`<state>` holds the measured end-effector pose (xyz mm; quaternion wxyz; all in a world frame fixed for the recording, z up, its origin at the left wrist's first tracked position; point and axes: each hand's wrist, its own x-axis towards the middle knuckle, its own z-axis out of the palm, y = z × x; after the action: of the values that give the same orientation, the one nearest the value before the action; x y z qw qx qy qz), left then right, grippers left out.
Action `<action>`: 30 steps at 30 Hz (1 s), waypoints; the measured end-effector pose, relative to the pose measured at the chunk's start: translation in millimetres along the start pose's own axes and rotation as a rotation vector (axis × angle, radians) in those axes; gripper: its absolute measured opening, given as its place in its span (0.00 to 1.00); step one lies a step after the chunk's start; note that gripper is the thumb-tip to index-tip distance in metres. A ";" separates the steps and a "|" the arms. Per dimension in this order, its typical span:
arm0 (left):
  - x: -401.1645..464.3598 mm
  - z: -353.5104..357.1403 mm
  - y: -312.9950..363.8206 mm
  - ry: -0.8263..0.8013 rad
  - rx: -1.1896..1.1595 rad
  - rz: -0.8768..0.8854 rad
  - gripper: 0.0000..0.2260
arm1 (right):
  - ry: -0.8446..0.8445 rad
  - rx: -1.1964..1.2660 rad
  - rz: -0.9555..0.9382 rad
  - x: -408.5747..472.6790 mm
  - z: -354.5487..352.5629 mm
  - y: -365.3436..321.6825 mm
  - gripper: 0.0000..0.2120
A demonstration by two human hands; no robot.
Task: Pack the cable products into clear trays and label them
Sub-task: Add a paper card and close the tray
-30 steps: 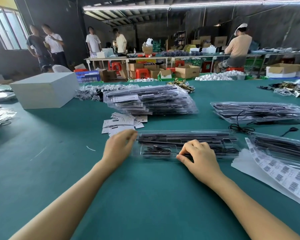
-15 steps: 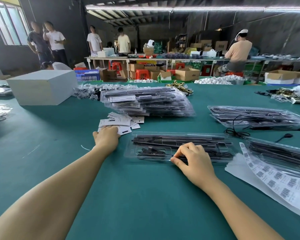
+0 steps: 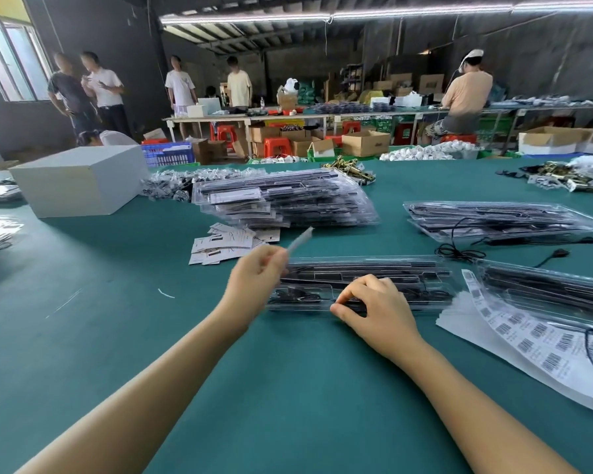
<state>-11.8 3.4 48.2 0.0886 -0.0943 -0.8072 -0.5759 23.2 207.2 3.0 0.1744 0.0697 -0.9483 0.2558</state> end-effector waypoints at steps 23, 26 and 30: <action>-50.2 8.7 -19.4 0.039 0.804 0.843 0.13 | 0.109 0.996 0.492 -12.1 -1.8 -39.5 0.05; -48.2 7.5 -17.1 0.062 0.907 0.974 0.09 | 0.031 1.140 0.581 -11.5 -5.1 -42.1 0.04; -39.7 -4.2 -19.9 0.129 0.850 0.950 0.16 | -0.083 1.140 0.493 -12.3 -8.1 -48.9 0.09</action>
<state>21.7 -8.9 21.3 0.4122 -0.3636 -0.8283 -0.1082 47.8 169.9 27.6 0.0084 -0.0593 -0.6568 0.7517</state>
